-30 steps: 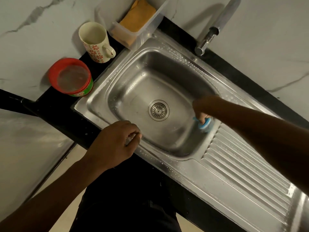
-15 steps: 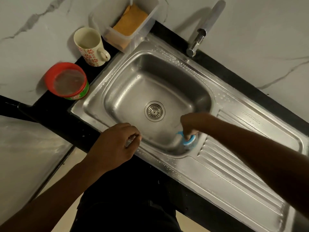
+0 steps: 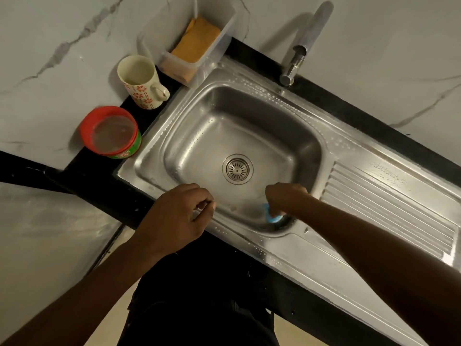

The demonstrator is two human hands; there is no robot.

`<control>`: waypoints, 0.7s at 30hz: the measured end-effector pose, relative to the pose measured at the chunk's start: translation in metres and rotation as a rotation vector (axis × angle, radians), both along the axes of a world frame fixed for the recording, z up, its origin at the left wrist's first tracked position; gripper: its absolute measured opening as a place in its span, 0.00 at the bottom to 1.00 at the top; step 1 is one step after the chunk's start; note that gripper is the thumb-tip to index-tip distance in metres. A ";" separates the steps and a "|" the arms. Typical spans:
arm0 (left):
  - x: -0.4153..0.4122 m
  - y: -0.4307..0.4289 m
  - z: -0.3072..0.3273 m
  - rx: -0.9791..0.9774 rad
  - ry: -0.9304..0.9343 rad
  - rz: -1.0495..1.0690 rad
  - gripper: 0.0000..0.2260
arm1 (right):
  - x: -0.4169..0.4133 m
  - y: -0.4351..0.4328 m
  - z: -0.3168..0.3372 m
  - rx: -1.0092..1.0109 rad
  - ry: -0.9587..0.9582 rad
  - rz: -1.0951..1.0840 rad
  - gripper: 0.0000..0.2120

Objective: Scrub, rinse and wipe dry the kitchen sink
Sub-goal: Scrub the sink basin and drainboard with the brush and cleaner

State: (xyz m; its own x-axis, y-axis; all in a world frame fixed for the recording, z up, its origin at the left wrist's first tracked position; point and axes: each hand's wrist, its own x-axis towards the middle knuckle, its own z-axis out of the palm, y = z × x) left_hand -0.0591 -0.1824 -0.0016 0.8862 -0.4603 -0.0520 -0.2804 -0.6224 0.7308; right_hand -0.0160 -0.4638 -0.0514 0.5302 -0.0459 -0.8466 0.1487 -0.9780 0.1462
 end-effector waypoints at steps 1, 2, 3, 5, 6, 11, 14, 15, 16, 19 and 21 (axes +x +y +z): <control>0.000 0.001 0.000 -0.001 0.004 -0.005 0.08 | 0.001 0.002 0.002 0.010 0.036 -0.011 0.24; 0.000 0.002 0.000 -0.003 0.008 -0.007 0.08 | 0.006 0.000 0.005 0.009 0.061 -0.027 0.25; 0.000 0.002 0.001 -0.004 0.015 -0.011 0.07 | 0.014 -0.006 0.009 0.002 0.074 -0.053 0.26; 0.000 0.003 0.002 0.002 0.027 -0.028 0.07 | 0.034 -0.024 0.015 -0.029 0.056 -0.077 0.26; 0.000 0.004 0.002 0.007 0.028 -0.037 0.07 | 0.042 -0.032 0.017 -0.055 0.015 -0.062 0.26; 0.001 0.011 0.001 0.002 0.046 -0.033 0.07 | 0.047 -0.037 0.002 -0.149 -0.274 -0.029 0.15; 0.005 0.018 -0.002 0.005 0.054 -0.025 0.06 | 0.024 -0.023 -0.020 -0.115 -0.297 -0.068 0.14; 0.007 0.020 -0.003 0.006 0.064 -0.025 0.06 | 0.016 -0.014 -0.027 -0.094 -0.257 -0.075 0.14; 0.009 0.022 -0.004 0.007 0.072 -0.025 0.06 | 0.007 -0.003 -0.033 -0.069 -0.199 -0.085 0.15; 0.016 0.028 -0.003 0.003 0.074 -0.023 0.08 | -0.007 0.025 -0.043 -0.018 -0.020 -0.098 0.17; 0.022 0.031 0.000 0.010 0.064 -0.027 0.09 | 0.001 0.026 -0.041 -0.034 0.014 -0.099 0.19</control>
